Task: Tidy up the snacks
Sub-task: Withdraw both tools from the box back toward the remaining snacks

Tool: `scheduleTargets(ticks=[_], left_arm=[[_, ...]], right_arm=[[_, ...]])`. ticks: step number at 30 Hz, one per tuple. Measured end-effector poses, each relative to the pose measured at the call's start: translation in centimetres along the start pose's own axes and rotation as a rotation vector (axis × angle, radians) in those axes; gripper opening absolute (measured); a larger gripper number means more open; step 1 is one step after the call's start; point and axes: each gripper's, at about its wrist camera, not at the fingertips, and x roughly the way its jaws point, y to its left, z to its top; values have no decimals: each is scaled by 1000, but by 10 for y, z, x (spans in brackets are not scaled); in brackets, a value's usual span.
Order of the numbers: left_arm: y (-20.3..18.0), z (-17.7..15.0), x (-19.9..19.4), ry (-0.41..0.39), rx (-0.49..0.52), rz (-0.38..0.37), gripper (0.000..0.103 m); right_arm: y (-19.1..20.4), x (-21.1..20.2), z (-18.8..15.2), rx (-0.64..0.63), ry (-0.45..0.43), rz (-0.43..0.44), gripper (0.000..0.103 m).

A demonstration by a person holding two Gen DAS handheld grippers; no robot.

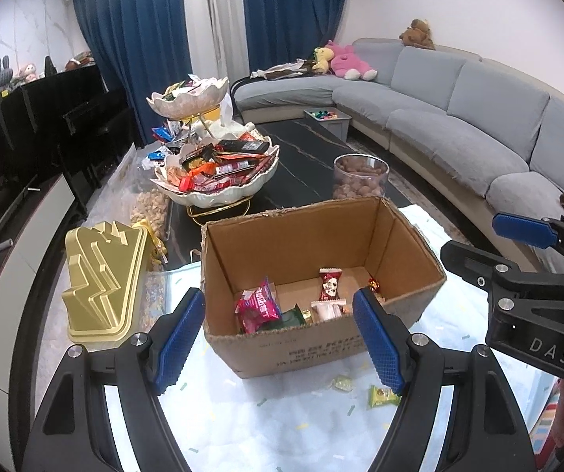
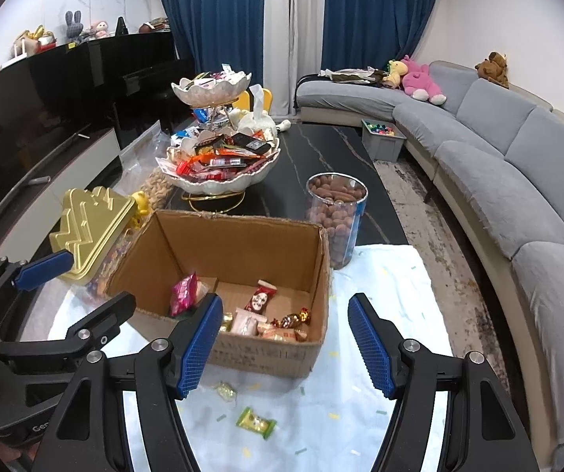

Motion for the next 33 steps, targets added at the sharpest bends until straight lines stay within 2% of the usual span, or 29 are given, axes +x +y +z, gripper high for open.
scheduleTargets(ticks=[14, 23, 33], left_arm=[[-12, -27, -18, -39, 72, -10, 77], [-24, -50, -16, -55, 126, -44, 77], [-29, -77, -1, -66, 177, -78, 76]], right_arm=[[0, -17, -32, -7, -12, -13, 67], [3, -20, -55, -17, -26, -25, 67], [9, -17, -91, -34, -83, -47, 67]])
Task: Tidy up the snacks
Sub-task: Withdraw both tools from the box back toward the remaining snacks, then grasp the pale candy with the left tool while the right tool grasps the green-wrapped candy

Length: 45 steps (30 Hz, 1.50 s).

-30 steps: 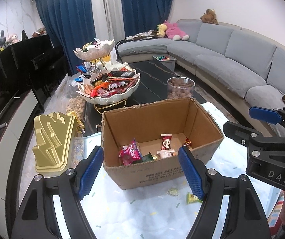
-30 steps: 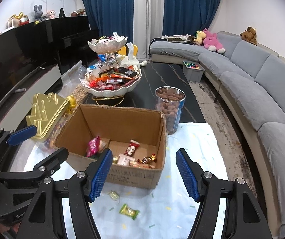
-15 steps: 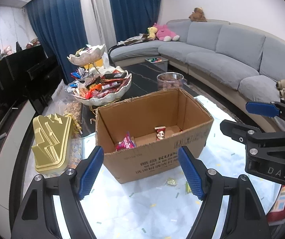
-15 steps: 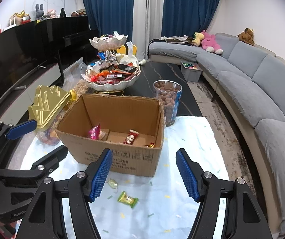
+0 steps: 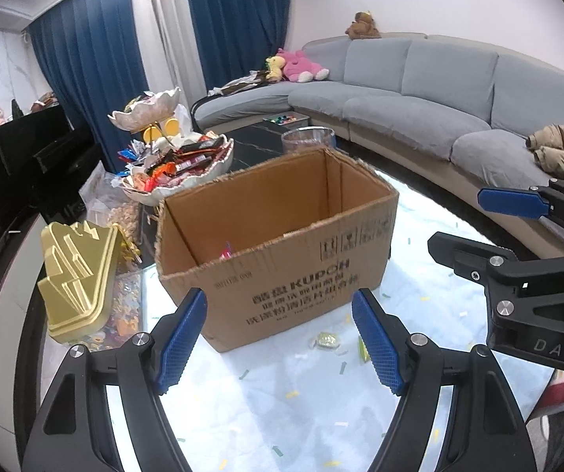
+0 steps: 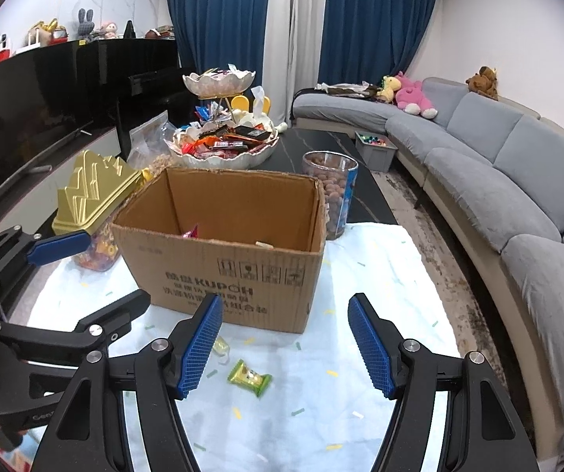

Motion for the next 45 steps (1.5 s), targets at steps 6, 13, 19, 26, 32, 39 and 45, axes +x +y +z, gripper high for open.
scheduleTargets(ticks=[6, 13, 19, 26, 32, 39, 45], left_arm=[[-6, -18, 15, 4, 32, -14, 76], [-8, -43, 42, 20, 52, -61, 76], [-2, -56, 58, 19, 3, -85, 76], [-10, -68, 82, 28, 27, -128, 76], [-10, -74, 97, 41, 48, -170, 72], [-12, -77, 116, 76, 97, -239, 62], [-12, -70, 129, 81, 96, -284, 61]], right_arm=[[2, 14, -19, 19, 31, -11, 67], [4, 35, -46, 7, 76, -40, 67], [4, 55, -68, 7, 132, -59, 67], [14, 70, -92, -23, 142, -26, 67], [21, 85, -104, -36, 152, 19, 67], [24, 103, -111, -41, 177, 57, 67], [20, 116, -113, -23, 199, 99, 67]])
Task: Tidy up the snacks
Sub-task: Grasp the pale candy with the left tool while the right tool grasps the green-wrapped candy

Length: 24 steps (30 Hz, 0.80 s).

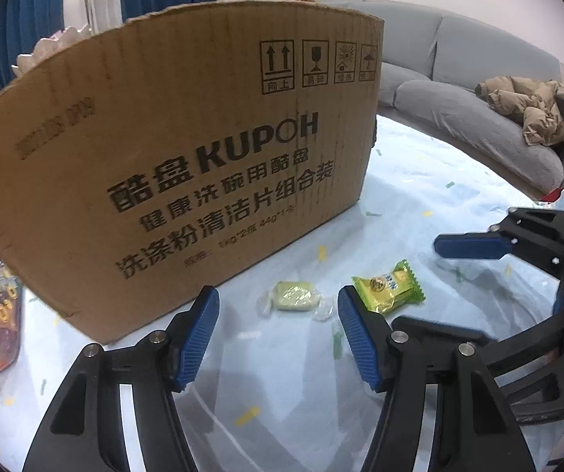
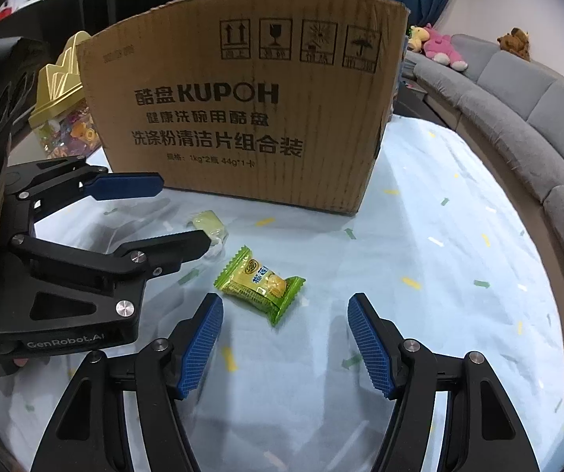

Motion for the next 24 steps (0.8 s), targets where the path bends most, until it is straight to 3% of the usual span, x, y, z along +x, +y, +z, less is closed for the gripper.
scheduleTargets(ticks=[14, 21, 24], left_arm=[[8, 7, 22, 70, -14, -51, 46], [5, 6, 21, 69, -3, -68, 30], [-2, 6, 20, 68, -1, -71, 24]], right_arm=[[-8, 13, 4, -8, 3, 29, 61], [4, 12, 7, -31, -9, 58, 31], [2, 11, 7, -21, -10, 66, 29]])
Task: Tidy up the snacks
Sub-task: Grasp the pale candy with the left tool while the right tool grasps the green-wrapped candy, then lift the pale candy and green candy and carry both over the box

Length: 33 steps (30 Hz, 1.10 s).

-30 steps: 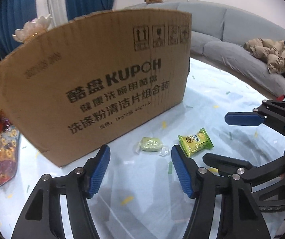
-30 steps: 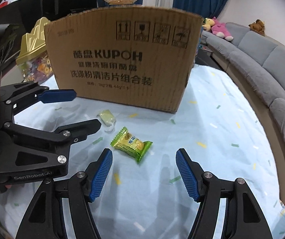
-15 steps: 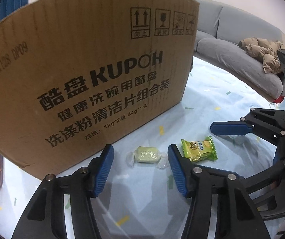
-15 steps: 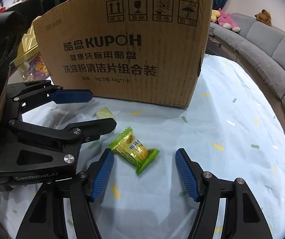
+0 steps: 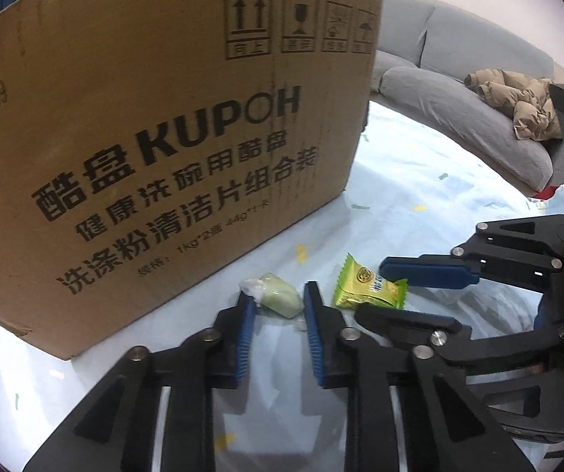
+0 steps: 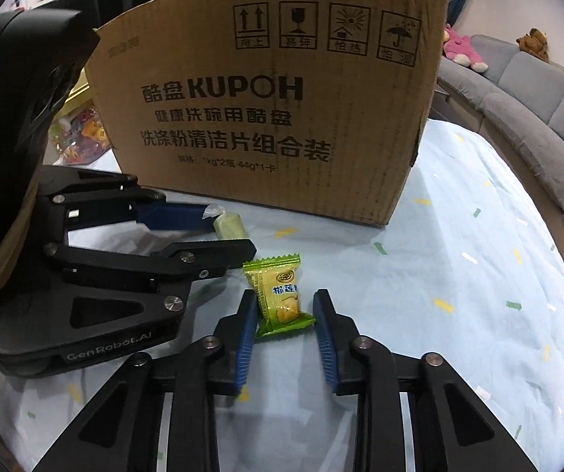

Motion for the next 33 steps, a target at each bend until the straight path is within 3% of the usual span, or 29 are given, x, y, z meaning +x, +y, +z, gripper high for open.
scheduleTargets(ticks=[6, 7, 33], left_arm=[[-3, -3, -4, 4, -30, 22, 23], [-4, -4, -6, 7, -31, 27, 23], [-21, 11, -73, -56, -117, 142, 23]], right_arm=[[-3, -2, 2, 13, 3, 1, 26], [-4, -2, 4, 13, 3, 1, 22], [3, -55, 30, -7, -98, -16, 22]])
